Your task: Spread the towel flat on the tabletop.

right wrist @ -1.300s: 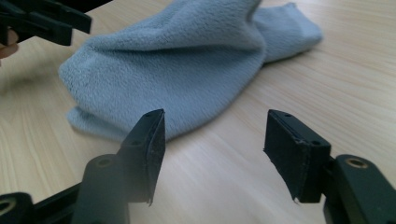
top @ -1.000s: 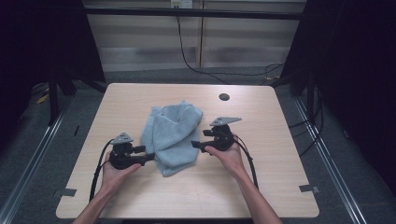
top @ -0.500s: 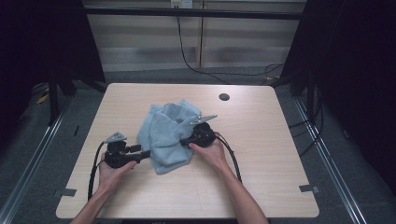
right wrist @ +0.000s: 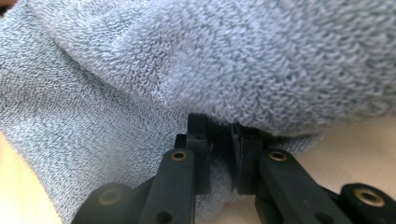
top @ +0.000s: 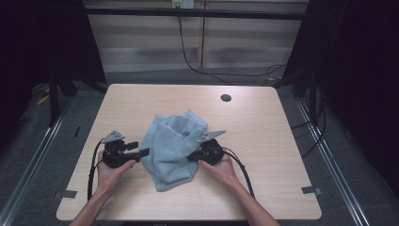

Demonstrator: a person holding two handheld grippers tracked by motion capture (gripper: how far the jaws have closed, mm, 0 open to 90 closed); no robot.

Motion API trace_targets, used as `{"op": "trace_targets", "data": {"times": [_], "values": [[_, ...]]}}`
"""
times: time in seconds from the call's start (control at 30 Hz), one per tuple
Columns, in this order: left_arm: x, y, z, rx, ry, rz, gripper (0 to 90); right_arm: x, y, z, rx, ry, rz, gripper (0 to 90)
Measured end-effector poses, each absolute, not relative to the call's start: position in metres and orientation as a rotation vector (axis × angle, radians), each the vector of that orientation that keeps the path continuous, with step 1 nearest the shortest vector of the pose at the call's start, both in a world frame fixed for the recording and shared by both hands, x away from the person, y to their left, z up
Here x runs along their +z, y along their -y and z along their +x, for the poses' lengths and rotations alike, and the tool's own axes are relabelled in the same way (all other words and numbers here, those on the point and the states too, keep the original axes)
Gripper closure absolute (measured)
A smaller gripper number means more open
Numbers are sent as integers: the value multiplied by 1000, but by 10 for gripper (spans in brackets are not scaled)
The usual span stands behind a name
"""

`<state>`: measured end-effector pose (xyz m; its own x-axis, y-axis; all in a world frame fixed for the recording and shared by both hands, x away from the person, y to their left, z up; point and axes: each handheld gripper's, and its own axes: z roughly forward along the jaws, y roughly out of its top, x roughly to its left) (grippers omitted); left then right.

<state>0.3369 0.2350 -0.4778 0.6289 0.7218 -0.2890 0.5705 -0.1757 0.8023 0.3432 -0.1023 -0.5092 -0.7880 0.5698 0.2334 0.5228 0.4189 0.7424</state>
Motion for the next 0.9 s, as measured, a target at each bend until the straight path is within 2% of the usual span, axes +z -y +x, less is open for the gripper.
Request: {"op": "trace_targets", "data": {"times": [0.2,0.27,0.37,0.43,0.53,0.63,0.7,0.77,0.9], "values": [[-474,-225,334,155,-990,1865,350,-504,108,305,1303,-2664,961,791],[-474,-221,333,149,-976,1870,350,-501,109,295,1290,-2697,935,736],[-472,-219,333,142,-965,1882,351,-484,124,286,1298,-2692,916,587],[-467,-220,334,150,-965,1878,348,-469,140,285,1325,-2628,951,532],[-462,-218,339,159,-957,1878,345,-448,163,291,1366,-2518,1004,496],[-465,-206,346,167,-926,1938,343,-432,168,305,1386,-2450,1022,468],[-473,-198,350,166,-931,1961,333,-426,162,323,1402,-2434,1030,454],[-480,-195,353,149,-928,1986,301,-426,152,341,1421,-2426,1067,401],[-492,-188,357,96,-930,2013,290,-442,124,372,1392,-2449,1073,352]]}}
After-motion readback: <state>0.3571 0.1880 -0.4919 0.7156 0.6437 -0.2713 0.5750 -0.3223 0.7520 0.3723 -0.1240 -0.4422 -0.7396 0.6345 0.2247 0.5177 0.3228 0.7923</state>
